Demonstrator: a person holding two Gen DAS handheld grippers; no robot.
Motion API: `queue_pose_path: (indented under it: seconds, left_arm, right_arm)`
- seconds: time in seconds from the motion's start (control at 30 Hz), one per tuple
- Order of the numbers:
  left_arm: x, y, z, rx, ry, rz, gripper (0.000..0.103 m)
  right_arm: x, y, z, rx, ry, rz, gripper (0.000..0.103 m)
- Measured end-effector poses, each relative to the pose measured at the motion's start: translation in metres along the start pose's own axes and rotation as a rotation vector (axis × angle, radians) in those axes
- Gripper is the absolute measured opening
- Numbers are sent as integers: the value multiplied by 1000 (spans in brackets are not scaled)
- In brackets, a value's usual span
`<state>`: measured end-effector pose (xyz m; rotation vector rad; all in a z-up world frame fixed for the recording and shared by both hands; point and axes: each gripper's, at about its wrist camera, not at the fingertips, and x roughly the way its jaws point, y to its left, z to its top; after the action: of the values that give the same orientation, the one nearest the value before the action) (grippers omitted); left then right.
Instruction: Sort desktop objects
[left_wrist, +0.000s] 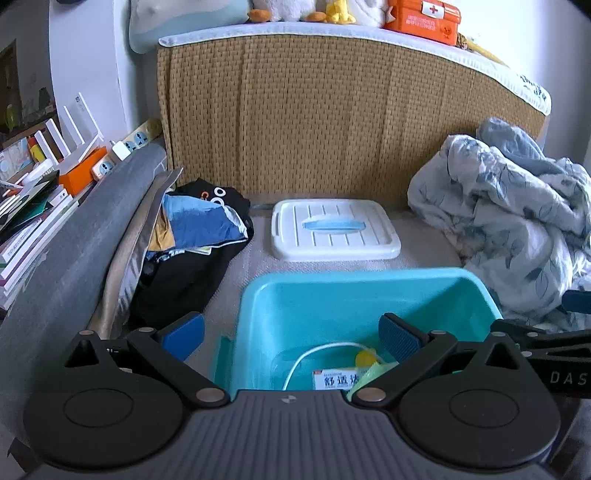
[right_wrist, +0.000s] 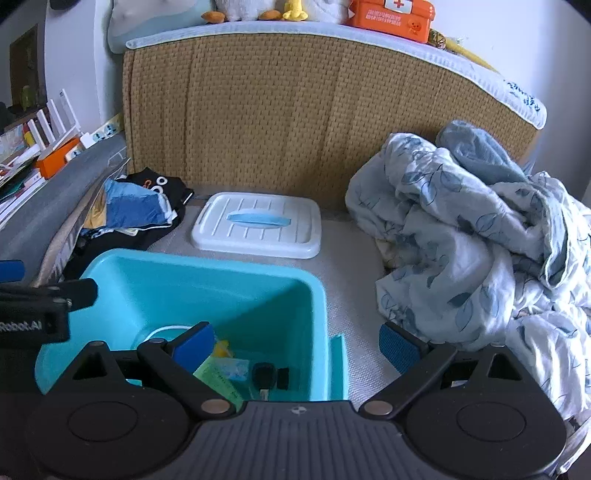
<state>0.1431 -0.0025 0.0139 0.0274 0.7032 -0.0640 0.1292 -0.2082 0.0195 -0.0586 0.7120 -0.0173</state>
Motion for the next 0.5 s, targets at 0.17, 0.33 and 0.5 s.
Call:
queue_pose_path:
  seconds: [0.17,0.33,0.5]
  left_arm:
    - [7,3,10,13,-16,6,103]
    - [13,6,18,15,-25,7,103]
    - [17,8,25,8,-32,13,103]
  right_arm:
    - [5,-4,9,-12,-10,-16,98]
    - [10,-4,19,-29,-25,-30,98]
    - [16,-7,25,-28,-25,-27,98]
